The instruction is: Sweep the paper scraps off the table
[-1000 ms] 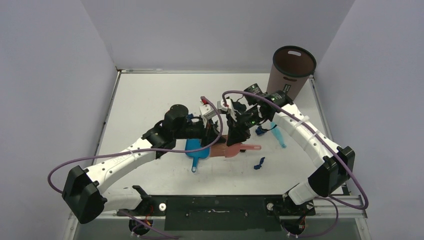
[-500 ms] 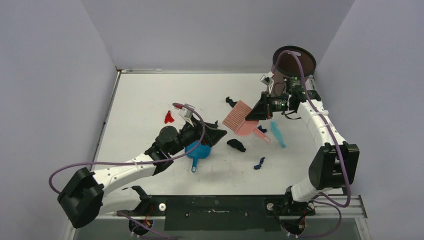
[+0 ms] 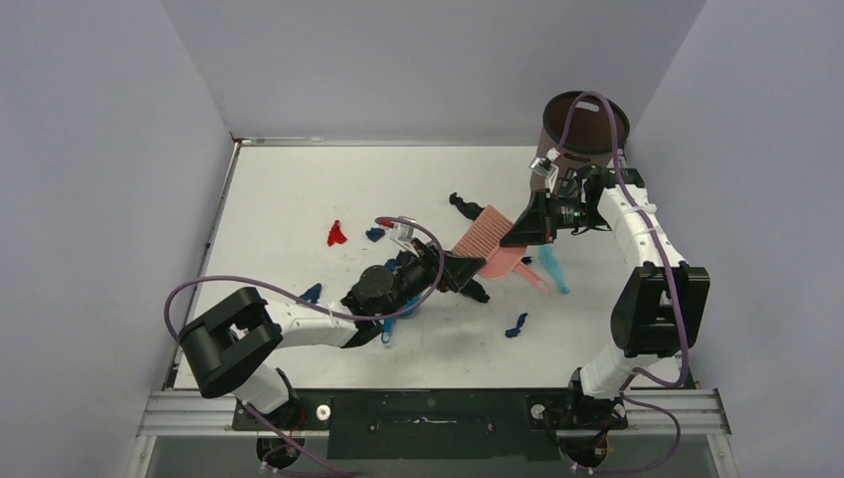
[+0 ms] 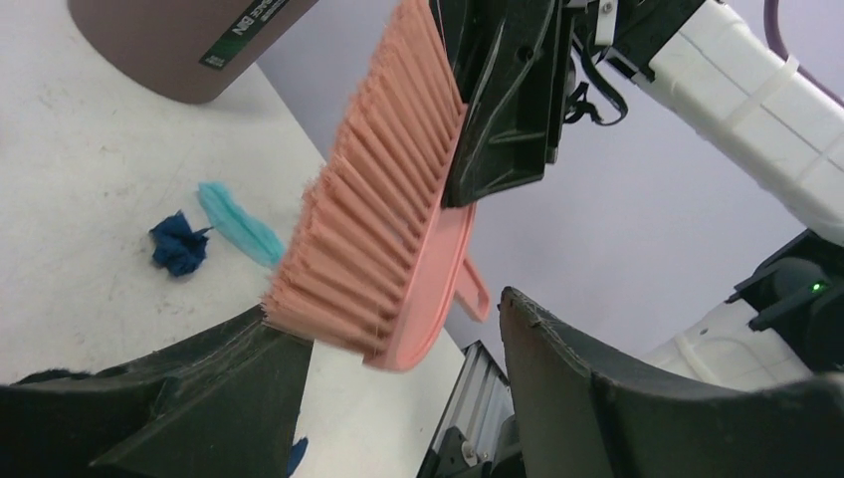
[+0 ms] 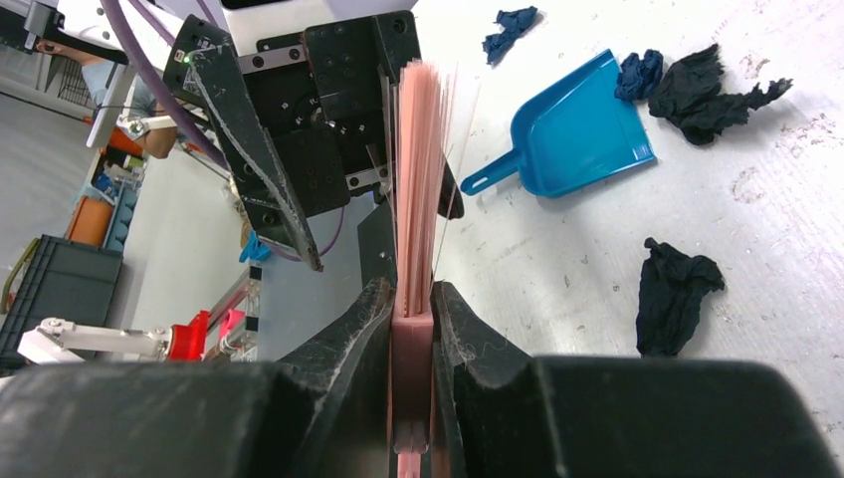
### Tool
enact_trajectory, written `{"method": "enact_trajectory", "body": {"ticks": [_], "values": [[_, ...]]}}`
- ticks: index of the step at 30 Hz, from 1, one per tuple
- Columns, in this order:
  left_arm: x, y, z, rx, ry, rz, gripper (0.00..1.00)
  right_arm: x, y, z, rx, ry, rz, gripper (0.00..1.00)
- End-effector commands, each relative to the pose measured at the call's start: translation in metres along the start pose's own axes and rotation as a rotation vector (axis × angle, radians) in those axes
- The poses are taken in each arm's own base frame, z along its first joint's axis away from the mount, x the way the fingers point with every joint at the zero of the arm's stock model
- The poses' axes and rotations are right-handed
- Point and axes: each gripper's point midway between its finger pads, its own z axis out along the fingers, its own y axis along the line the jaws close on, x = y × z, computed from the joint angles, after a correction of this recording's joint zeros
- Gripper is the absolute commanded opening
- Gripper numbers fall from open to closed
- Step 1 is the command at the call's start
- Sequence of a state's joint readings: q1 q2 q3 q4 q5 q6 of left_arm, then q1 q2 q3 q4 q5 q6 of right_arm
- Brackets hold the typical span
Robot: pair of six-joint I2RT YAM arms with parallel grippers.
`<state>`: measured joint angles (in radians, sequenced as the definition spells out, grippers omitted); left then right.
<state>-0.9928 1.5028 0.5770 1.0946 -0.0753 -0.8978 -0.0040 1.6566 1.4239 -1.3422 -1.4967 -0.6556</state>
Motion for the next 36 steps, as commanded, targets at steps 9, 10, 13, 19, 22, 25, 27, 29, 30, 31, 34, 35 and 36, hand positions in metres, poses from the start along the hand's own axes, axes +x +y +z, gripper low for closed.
{"method": "enact_trajectory", "body": {"ticks": [9,10,13,19,22,25,27,29,30,31,34,35,36], "values": [[-0.001,-0.042,0.039,0.22,-0.014,-0.122,0.39,-0.015,0.041,-0.003,-0.075,-0.091,-0.135,0.05],[0.001,-0.046,0.04,0.241,-0.001,-0.126,0.32,-0.015,0.039,-0.006,-0.066,-0.1,-0.138,0.06],[0.009,-0.049,0.042,0.274,0.038,-0.137,0.15,-0.011,0.036,-0.008,-0.056,-0.107,-0.146,0.08],[0.014,-0.036,0.029,0.246,0.143,-0.119,0.0,0.001,0.016,-0.016,0.087,0.015,-0.277,0.59],[0.028,-0.019,0.014,0.161,0.292,-0.027,0.0,-0.002,0.003,-0.033,0.237,0.143,-0.429,0.74],[0.055,-0.005,-0.005,0.068,0.513,0.129,0.0,-0.003,0.004,-0.049,0.361,0.269,-0.667,0.93],[0.069,0.006,-0.022,0.019,0.637,0.246,0.0,0.001,0.007,-0.045,0.399,0.377,-0.808,0.99],[0.073,0.005,-0.032,0.019,0.714,0.331,0.0,0.007,0.007,-0.035,0.42,0.46,-0.895,1.0],[0.076,0.007,-0.037,0.02,0.747,0.362,0.0,0.011,0.008,-0.03,0.416,0.481,-0.921,1.0],[0.077,0.004,-0.039,0.034,0.77,0.392,0.0,0.016,0.009,-0.023,0.399,0.492,-0.936,1.0],[0.079,-0.005,-0.044,0.083,0.808,0.459,0.0,0.03,0.017,0.0,0.305,0.505,-0.942,1.0],[0.079,-0.006,-0.043,0.088,0.809,0.473,0.0,0.035,0.019,0.007,0.277,0.519,-0.935,1.0],[0.077,-0.008,-0.042,0.092,0.801,0.483,0.0,0.039,0.021,0.015,0.255,0.533,-0.931,1.0]]}}
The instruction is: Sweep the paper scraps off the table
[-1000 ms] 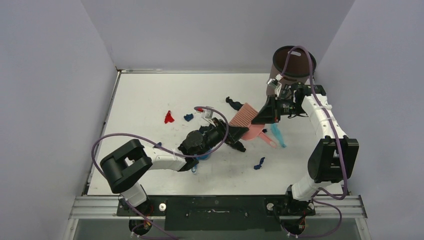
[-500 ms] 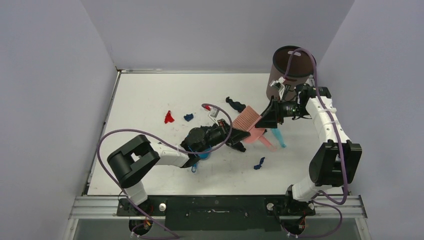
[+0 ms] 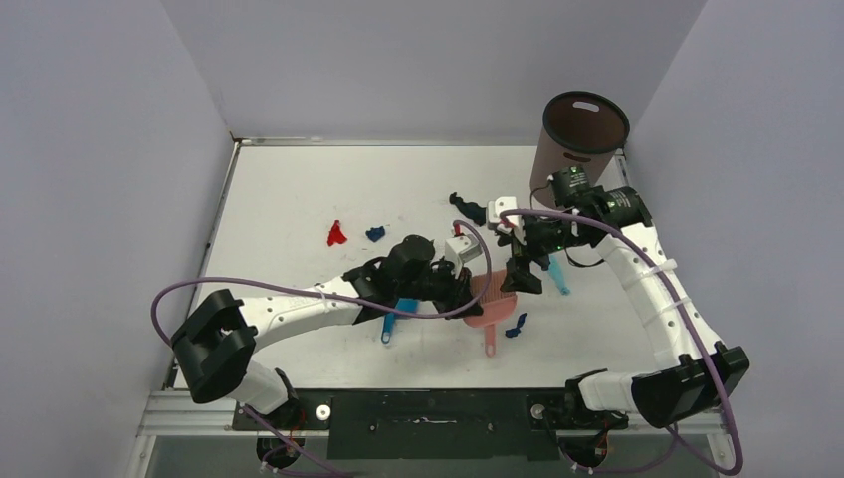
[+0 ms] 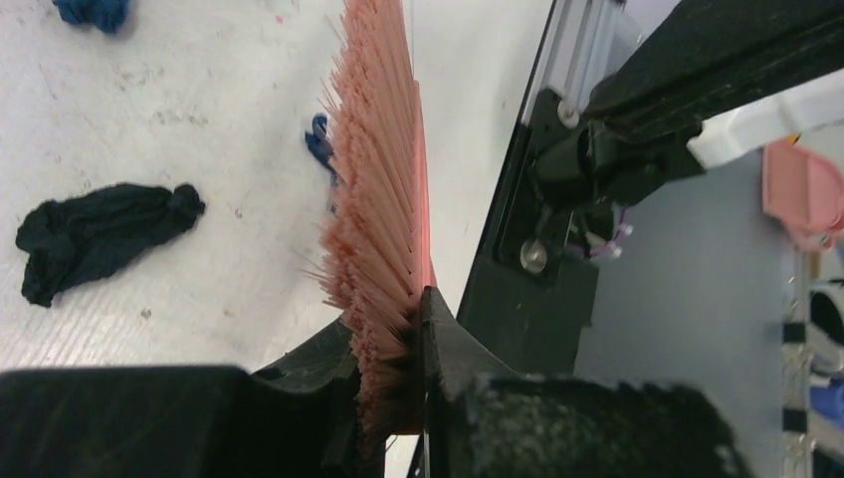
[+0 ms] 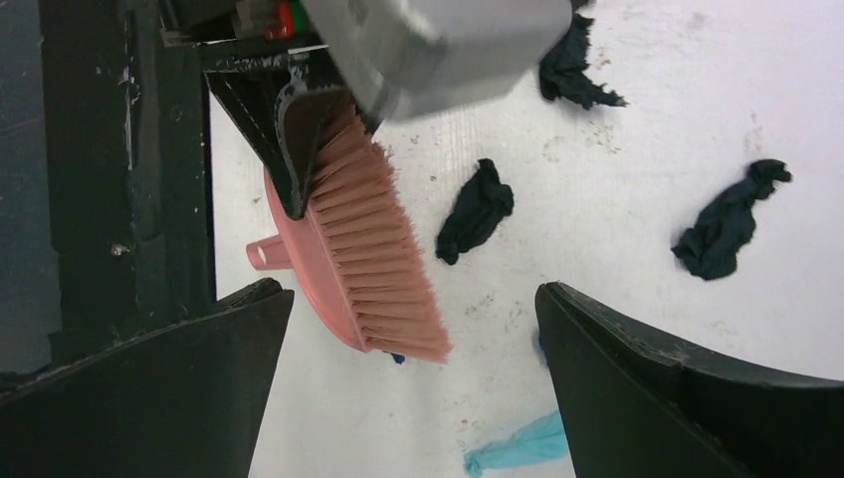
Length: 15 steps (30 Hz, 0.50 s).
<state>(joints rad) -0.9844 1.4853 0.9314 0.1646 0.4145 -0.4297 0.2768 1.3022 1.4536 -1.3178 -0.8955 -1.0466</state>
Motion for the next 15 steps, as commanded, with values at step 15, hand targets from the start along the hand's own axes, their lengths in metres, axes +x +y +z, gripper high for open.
{"method": "enact_trajectory", "body": {"ticks": [15], "values": [[-0.032,-0.037,-0.038,0.115,-0.2,0.233,0.0,0.012,0.028,0.056,-0.184,0.069,-0.007,0.93]]}}
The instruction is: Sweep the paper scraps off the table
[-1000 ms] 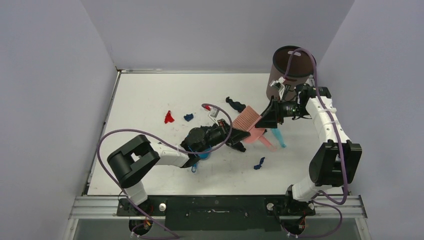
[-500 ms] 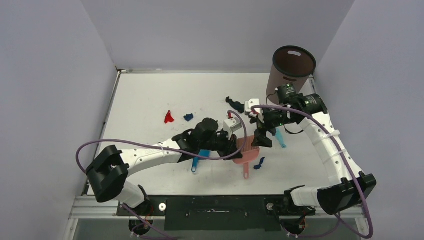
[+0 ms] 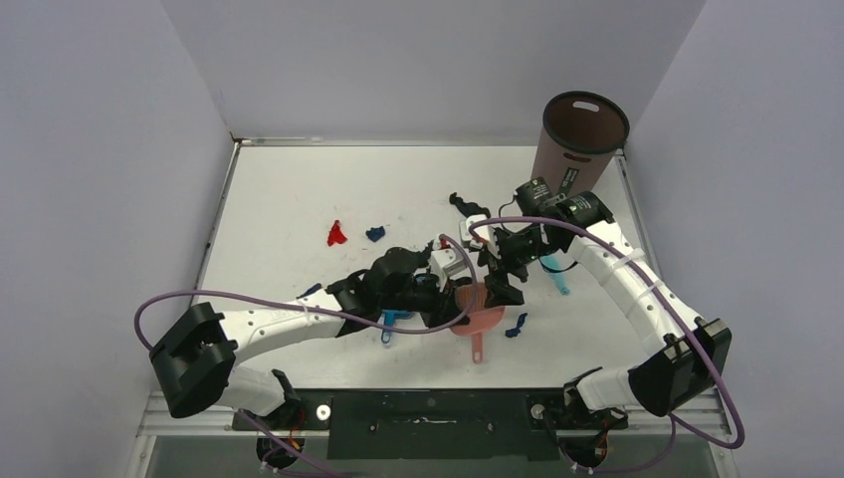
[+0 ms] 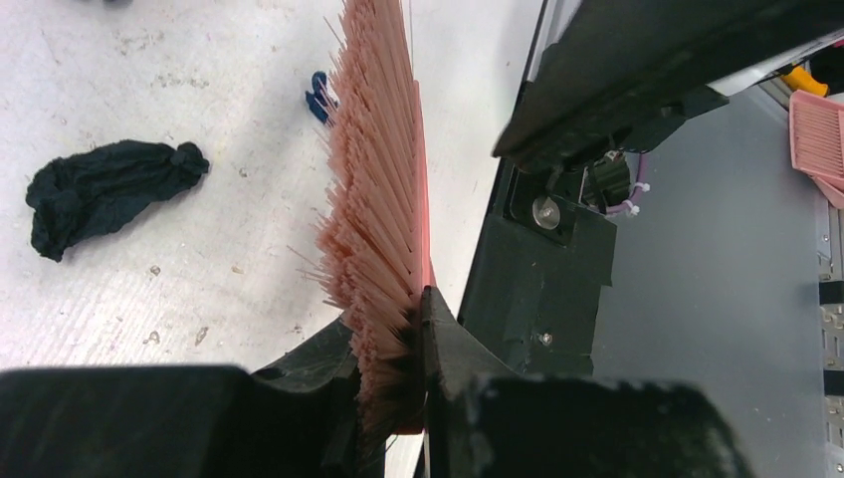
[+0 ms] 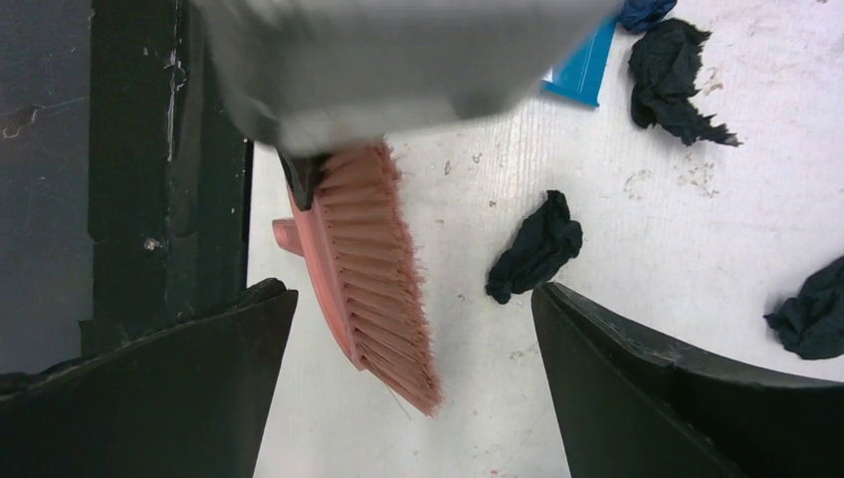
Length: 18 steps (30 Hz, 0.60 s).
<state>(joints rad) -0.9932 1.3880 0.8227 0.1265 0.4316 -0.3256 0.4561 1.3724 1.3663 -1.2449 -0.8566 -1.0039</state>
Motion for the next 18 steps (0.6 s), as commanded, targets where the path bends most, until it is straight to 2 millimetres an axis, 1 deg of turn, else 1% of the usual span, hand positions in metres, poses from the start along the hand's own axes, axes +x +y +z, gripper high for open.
{"method": "enact_trajectory", "body": {"ticks": [1,5,7,9,11,14,16,17,18], "values": [[-0.066,-0.032,-0.021,0.089,-0.269,0.157,0.0,0.0,0.004,0.002,-0.021,-0.003,0.008,0.92],[-0.062,-0.031,-0.022,0.086,-0.269,0.171,0.0,-0.013,0.007,-0.011,-0.019,-0.051,-0.018,0.96],[-0.061,-0.031,-0.023,0.092,-0.276,0.174,0.0,-0.016,0.005,-0.013,-0.001,-0.052,-0.03,0.96],[-0.064,-0.033,-0.026,0.093,-0.299,0.176,0.0,-0.014,0.005,-0.011,-0.005,-0.044,-0.025,0.93],[-0.067,-0.033,-0.029,0.086,-0.315,0.177,0.0,-0.008,0.007,-0.006,-0.039,-0.029,-0.006,0.86],[-0.069,-0.032,-0.031,0.076,-0.327,0.18,0.0,-0.004,0.018,0.001,-0.125,-0.026,0.03,0.65],[-0.07,-0.031,-0.033,0.068,-0.331,0.179,0.0,-0.004,0.019,0.003,-0.146,-0.027,0.072,0.44],[-0.071,-0.031,-0.034,0.066,-0.334,0.177,0.0,-0.003,0.019,0.004,-0.151,-0.027,0.078,0.29],[-0.073,-0.032,-0.035,0.066,-0.342,0.179,0.0,-0.003,0.019,0.005,-0.152,-0.028,0.081,0.23]]}}
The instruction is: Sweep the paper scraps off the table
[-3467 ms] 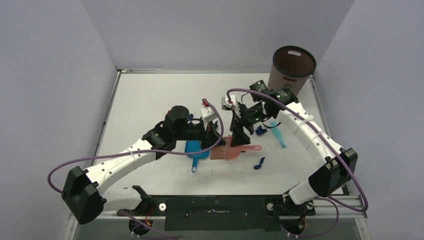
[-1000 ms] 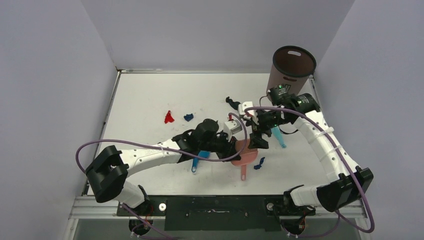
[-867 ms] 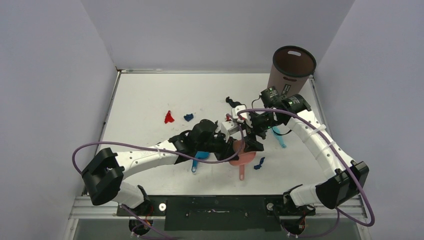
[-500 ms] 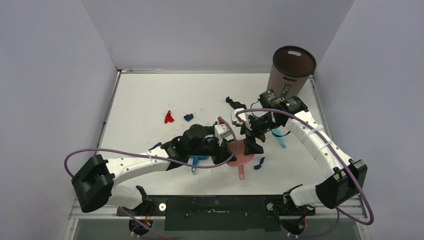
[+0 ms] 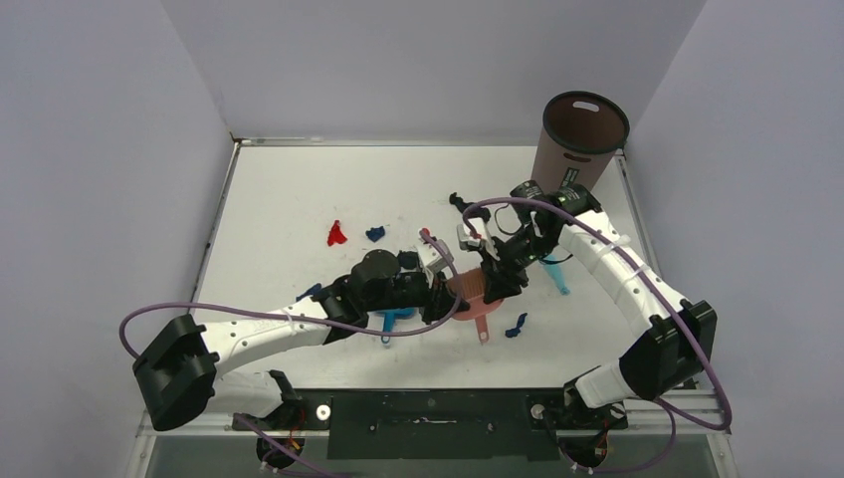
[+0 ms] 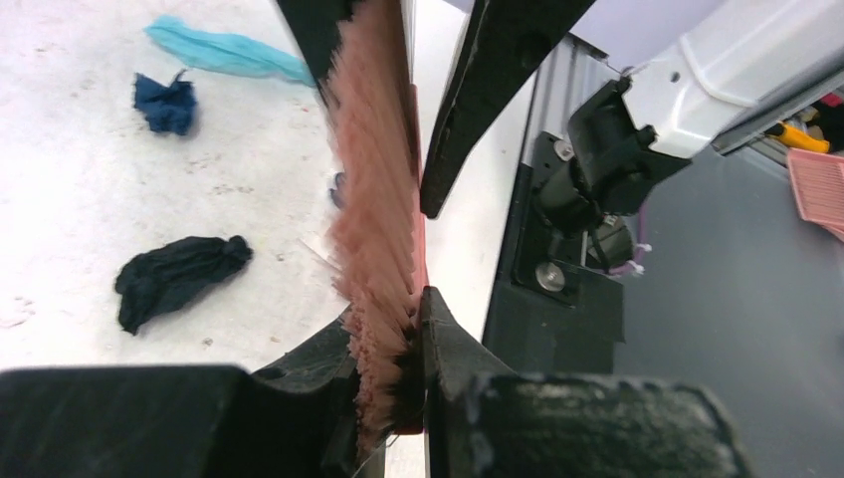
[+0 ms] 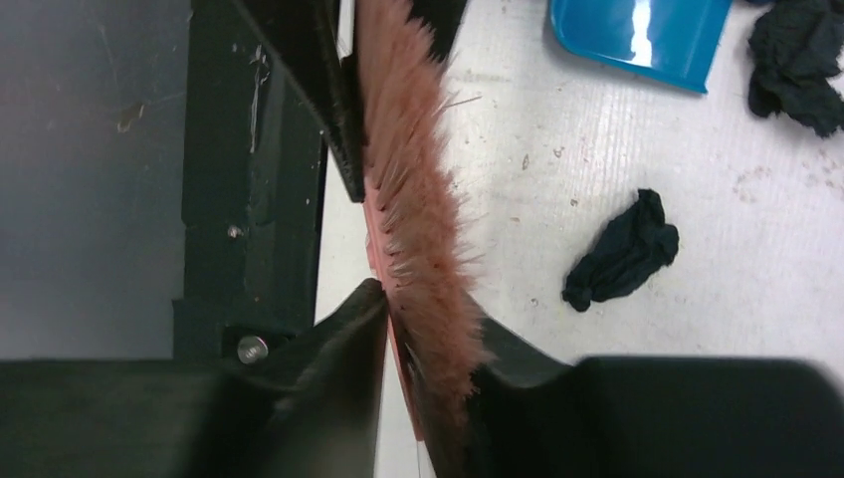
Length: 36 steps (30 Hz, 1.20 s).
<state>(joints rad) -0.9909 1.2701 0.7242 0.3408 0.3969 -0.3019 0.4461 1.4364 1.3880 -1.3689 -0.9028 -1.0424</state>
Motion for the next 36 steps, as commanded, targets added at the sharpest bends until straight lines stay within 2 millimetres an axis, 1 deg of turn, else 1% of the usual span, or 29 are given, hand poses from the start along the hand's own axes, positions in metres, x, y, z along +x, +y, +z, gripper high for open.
{"method": "enact_trajectory", "body": {"ticks": [1,2,3,4,5,6,7,8,9,11,13,15,18,21,23,24,26,29,33,36], "values": [[-0.044,-0.014,-0.008,0.031,-0.138,0.061,0.0,-0.012,0.004,-0.001,-0.035,-0.043,-0.006,0.15],[-0.047,-0.013,-0.009,0.021,-0.151,0.059,0.0,-0.013,0.003,-0.002,-0.031,-0.051,-0.001,0.06],[-0.052,-0.008,-0.01,-0.005,-0.17,0.054,0.05,-0.015,0.002,-0.004,-0.027,-0.063,0.007,0.05],[-0.055,-0.005,-0.012,-0.023,-0.182,0.044,0.13,-0.017,-0.001,-0.008,-0.016,-0.08,0.016,0.05],[-0.06,0.002,-0.015,-0.07,-0.204,0.025,0.25,-0.02,-0.005,-0.012,-0.004,-0.107,0.028,0.05],[-0.064,0.009,-0.018,-0.114,-0.225,-0.003,0.4,-0.023,-0.01,-0.018,0.011,-0.14,0.048,0.05],[-0.067,0.013,-0.021,-0.139,-0.247,-0.04,0.49,-0.026,-0.016,-0.026,0.027,-0.184,0.074,0.05],[-0.074,0.013,-0.026,-0.148,-0.29,-0.077,0.57,-0.033,-0.021,-0.034,0.039,-0.245,0.101,0.05],[-0.08,0.015,-0.031,-0.164,-0.331,-0.096,0.63,-0.038,-0.03,-0.043,0.057,-0.302,0.171,0.05],[-0.09,0.022,-0.043,-0.207,-0.428,-0.139,0.74,-0.049,-0.042,-0.06,0.049,-0.455,0.294,0.05],[-0.092,0.035,-0.054,-0.257,-0.542,-0.208,0.79,-0.059,-0.047,-0.07,-0.003,-0.569,0.365,0.05],[-0.089,0.045,-0.056,-0.26,-0.613,-0.275,0.8,-0.064,-0.055,-0.076,-0.058,-0.644,0.434,0.05],[-0.086,0.049,-0.043,-0.181,-0.638,-0.347,0.76,-0.065,-0.066,-0.083,-0.096,-0.694,0.478,0.05],[-0.088,0.047,-0.031,-0.089,-0.66,-0.394,0.7,-0.061,-0.077,-0.092,-0.105,-0.74,0.521,0.05],[-0.087,0.053,-0.023,-0.082,-0.659,-0.433,0.67,-0.059,-0.082,-0.094,-0.104,-0.744,0.541,0.05],[-0.088,0.055,-0.021,-0.078,-0.661,-0.445,0.65,-0.057,-0.082,-0.095,-0.102,-0.746,0.548,0.05],[-0.096,0.051,-0.019,-0.034,-0.668,-0.451,0.58,-0.054,-0.08,-0.094,-0.098,-0.749,0.555,0.05],[-0.1,0.046,-0.011,0.011,-0.64,-0.46,0.51,-0.052,-0.077,-0.095,-0.087,-0.755,0.56,0.05],[-0.094,0.045,-0.001,0.037,-0.602,-0.503,0.41,-0.051,-0.072,-0.097,-0.079,-0.759,0.561,0.05],[-0.087,0.043,0.007,0.057,-0.569,-0.509,0.38,-0.052,-0.069,-0.098,-0.077,-0.759,0.553,0.05]]}}
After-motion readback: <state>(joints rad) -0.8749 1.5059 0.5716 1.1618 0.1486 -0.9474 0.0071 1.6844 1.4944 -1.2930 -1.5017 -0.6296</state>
